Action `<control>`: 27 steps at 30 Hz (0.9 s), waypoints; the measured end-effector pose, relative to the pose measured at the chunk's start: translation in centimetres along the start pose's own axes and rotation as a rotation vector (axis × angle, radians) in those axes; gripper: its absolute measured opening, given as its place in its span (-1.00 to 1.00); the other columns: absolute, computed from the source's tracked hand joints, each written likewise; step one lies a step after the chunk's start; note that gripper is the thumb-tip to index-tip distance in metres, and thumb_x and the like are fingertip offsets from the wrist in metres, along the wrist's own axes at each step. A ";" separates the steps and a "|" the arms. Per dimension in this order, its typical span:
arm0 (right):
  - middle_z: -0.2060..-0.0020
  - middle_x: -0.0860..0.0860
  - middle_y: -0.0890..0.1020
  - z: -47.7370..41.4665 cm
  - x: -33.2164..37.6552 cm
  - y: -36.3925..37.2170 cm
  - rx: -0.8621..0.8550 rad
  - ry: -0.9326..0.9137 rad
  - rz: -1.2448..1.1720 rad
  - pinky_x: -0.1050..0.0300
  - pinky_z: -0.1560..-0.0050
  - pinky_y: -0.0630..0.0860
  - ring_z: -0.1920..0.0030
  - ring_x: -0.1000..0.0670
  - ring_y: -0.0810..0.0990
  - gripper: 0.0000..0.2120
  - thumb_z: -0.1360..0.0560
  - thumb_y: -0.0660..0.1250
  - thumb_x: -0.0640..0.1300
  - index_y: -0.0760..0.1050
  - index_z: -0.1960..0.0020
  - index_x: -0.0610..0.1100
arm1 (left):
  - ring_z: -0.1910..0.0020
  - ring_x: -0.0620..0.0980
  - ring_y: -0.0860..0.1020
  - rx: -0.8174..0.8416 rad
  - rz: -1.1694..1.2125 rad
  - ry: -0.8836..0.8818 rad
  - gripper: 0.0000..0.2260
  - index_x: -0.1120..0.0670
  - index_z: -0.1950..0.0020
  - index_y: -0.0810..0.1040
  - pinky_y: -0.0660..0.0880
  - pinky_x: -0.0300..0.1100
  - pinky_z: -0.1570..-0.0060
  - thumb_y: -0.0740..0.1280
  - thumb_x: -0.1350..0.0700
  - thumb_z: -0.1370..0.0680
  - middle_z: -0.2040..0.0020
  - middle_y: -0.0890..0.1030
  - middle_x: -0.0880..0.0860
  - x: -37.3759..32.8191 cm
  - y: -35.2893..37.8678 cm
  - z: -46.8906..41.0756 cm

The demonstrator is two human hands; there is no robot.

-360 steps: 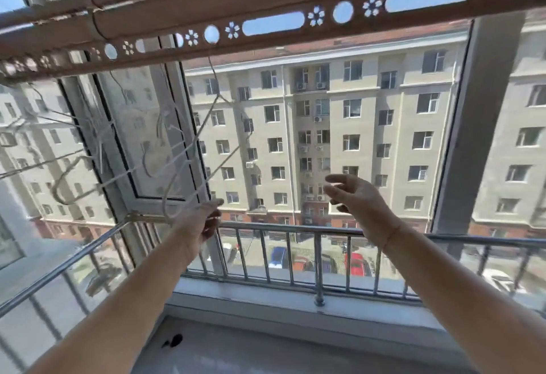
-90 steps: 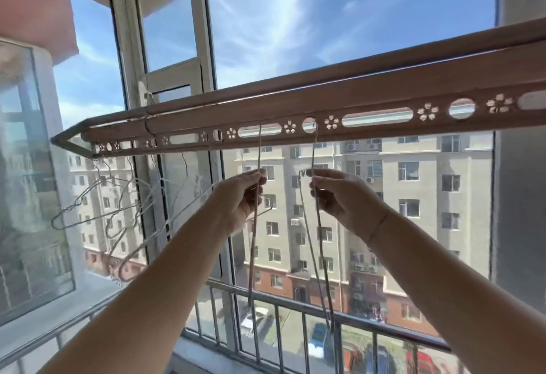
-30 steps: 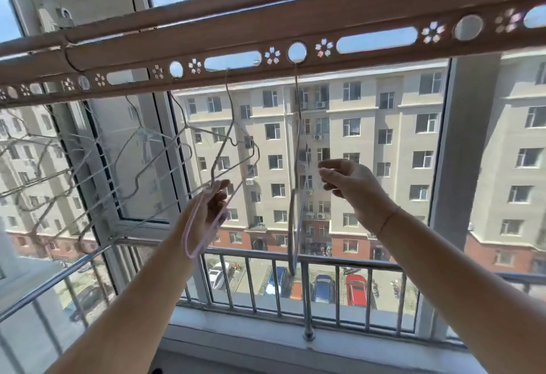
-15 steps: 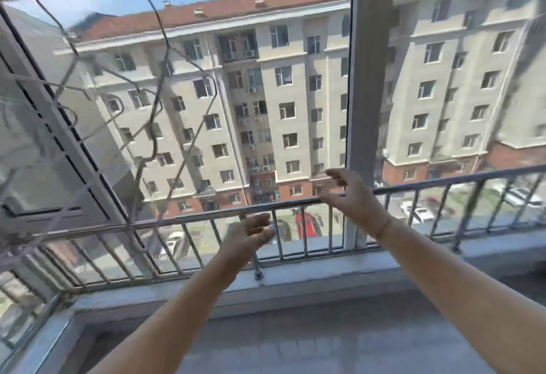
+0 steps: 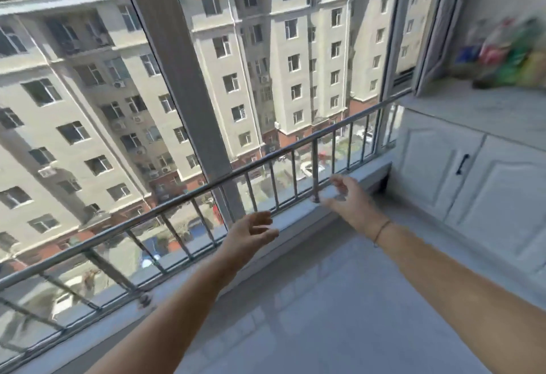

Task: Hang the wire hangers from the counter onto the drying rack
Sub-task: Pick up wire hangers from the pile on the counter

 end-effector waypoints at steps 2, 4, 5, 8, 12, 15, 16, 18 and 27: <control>-0.19 -0.08 0.45 -0.2 -3.1 -4.7 -0.060 0.040 0.007 0.20 -0.11 0.36 -0.21 -0.02 0.45 -0.46 -0.40 0.44 -0.11 0.37 -0.32 -0.16 | -0.03 -0.15 0.57 0.030 0.018 0.017 -0.65 0.12 -0.25 0.48 0.50 -0.44 0.10 0.40 0.16 -0.49 -0.11 0.58 0.04 -1.8 4.5 -2.6; -0.19 -0.08 0.48 -0.3 -6.0 -9.4 -0.113 0.068 0.026 0.19 -0.12 0.36 -0.24 -0.06 0.46 -0.46 -0.40 0.45 -0.13 0.38 -0.32 -0.18 | 0.03 -0.16 0.57 0.059 0.038 0.033 -0.67 0.15 -0.24 0.48 0.50 -0.45 0.11 0.40 0.20 -0.48 -0.09 0.59 0.06 -3.6 9.0 -5.0; -0.20 -0.10 0.48 -0.2 -7.2 -11.8 -0.132 0.085 0.035 0.19 -0.12 0.36 -0.25 -0.07 0.46 -0.47 -0.40 0.44 -0.15 0.38 -0.32 -0.19 | 0.04 -0.14 0.57 0.074 0.042 0.042 -0.67 0.15 -0.23 0.48 0.51 -0.43 0.08 0.40 0.21 -0.48 -0.08 0.59 0.07 -4.4 11.2 -6.2; -0.21 -0.14 0.49 0.0 -10.7 -18.8 -0.207 0.126 0.049 0.21 -0.11 0.34 -0.19 -0.03 0.46 -0.50 -0.40 0.44 -0.17 0.39 -0.30 -0.20 | 0.02 -0.08 0.59 0.128 0.062 0.049 -0.69 0.12 -0.19 0.51 0.51 -0.26 -0.08 0.42 0.19 -0.47 -0.08 0.61 0.09 -6.4 17.7 -9.6; -0.22 -0.13 0.47 0.7 -15.0 -27.6 -0.307 0.181 0.067 0.22 -0.11 0.33 -0.19 -0.02 0.46 -0.49 -0.39 0.45 -0.13 0.39 -0.29 -0.17 | -0.01 -0.08 0.57 0.227 0.045 0.066 -0.68 0.12 -0.23 0.51 0.47 -0.20 -0.15 0.40 0.18 -0.49 -0.10 0.60 0.08 -9.7 26.1 -13.4; -0.23 -0.13 0.45 1.6 -17.5 -33.1 -0.397 0.222 0.084 0.22 -0.11 0.33 -0.23 -0.04 0.44 -0.51 -0.40 0.44 -0.14 0.39 -0.29 -0.16 | -0.03 -0.08 0.57 0.291 0.023 0.094 -0.68 0.09 -0.23 0.51 0.46 -0.22 -0.14 0.41 0.17 -0.49 -0.11 0.60 0.06 -12.6 31.8 -16.1; -0.23 -0.13 0.45 2.0 -18.3 -34.8 -0.423 0.237 0.087 0.21 -0.12 0.33 -0.23 -0.03 0.44 -0.51 -0.41 0.43 -0.13 0.39 -0.30 -0.16 | -0.04 -0.07 0.57 0.313 0.018 0.104 -0.69 0.07 -0.22 0.52 0.46 -0.23 -0.13 0.41 0.16 -0.48 -0.10 0.61 0.05 -13.5 33.6 -17.1; -0.23 -0.11 0.44 2.6 -20.0 -37.7 -0.476 0.274 0.081 0.21 -0.13 0.33 -0.20 0.01 0.43 -0.52 -0.42 0.42 -0.13 0.38 -0.30 -0.14 | -0.01 -0.09 0.58 0.362 0.009 0.132 -0.70 0.06 -0.21 0.52 0.47 -0.32 -0.04 0.41 0.16 -0.48 -0.05 0.61 0.02 -15.3 37.0 -18.8; -0.22 -0.09 0.47 1.2 -27.8 -49.6 -0.682 0.397 0.091 0.22 -0.12 0.34 -0.20 0.00 0.45 -0.53 -0.40 0.43 -0.17 0.40 -0.27 -0.15 | 0.03 -0.19 0.56 0.580 0.038 0.177 -0.71 0.04 -0.19 0.52 0.42 -0.31 -0.01 0.41 0.13 -0.48 -0.03 0.60 -0.02 -20.8 51.9 -28.2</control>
Point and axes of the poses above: each hand's wrist, its own z-axis away from the middle knuckle, its own y-axis out of the palm, x = y × z, the point moved 2 cm from there along -z, towards the middle knuckle
